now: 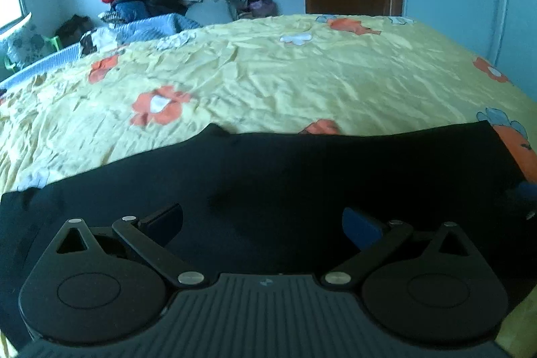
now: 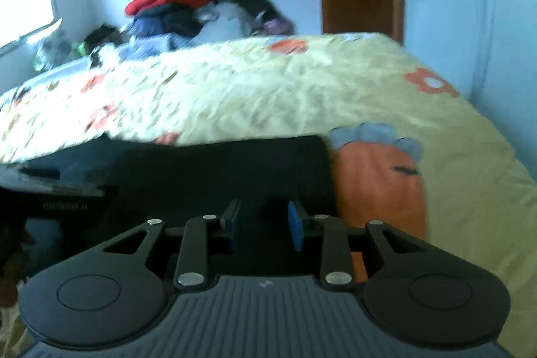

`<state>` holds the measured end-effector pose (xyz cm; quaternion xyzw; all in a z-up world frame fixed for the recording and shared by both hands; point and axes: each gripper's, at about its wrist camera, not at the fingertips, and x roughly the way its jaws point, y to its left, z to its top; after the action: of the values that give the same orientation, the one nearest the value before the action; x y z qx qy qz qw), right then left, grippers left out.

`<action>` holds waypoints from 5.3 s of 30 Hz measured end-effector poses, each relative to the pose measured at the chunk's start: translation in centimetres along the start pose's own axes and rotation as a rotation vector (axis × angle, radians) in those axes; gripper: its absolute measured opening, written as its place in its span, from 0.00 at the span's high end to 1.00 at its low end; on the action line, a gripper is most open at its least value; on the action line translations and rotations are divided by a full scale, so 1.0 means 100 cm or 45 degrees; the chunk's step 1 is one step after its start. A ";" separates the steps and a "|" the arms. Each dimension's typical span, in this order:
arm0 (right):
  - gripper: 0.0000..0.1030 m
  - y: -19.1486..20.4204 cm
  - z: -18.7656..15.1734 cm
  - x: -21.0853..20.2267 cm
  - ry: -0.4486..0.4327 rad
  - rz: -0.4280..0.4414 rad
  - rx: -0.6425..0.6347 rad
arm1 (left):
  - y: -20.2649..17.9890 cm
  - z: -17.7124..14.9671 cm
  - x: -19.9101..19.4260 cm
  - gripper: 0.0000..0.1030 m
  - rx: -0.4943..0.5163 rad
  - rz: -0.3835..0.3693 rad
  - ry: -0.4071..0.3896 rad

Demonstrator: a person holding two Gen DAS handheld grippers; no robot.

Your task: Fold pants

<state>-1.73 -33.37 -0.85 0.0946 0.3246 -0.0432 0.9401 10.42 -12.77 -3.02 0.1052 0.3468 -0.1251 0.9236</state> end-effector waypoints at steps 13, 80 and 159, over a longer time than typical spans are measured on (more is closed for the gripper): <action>0.70 0.077 -0.003 -0.009 -0.010 0.108 -0.121 | 0.073 -0.025 -0.028 0.01 -0.098 0.102 -0.005; 0.78 0.295 0.012 -0.005 -0.084 0.977 -0.536 | 0.337 -0.074 0.012 0.79 -1.323 -0.556 0.202; 0.32 -0.033 0.015 0.028 -0.080 -0.029 0.128 | 0.060 -0.003 0.014 0.15 -0.139 -0.035 0.029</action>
<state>0.93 -36.98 -1.92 0.1367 0.2934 -0.0732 0.9433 13.11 -7.23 -3.49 0.0512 0.3652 -0.1173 0.9221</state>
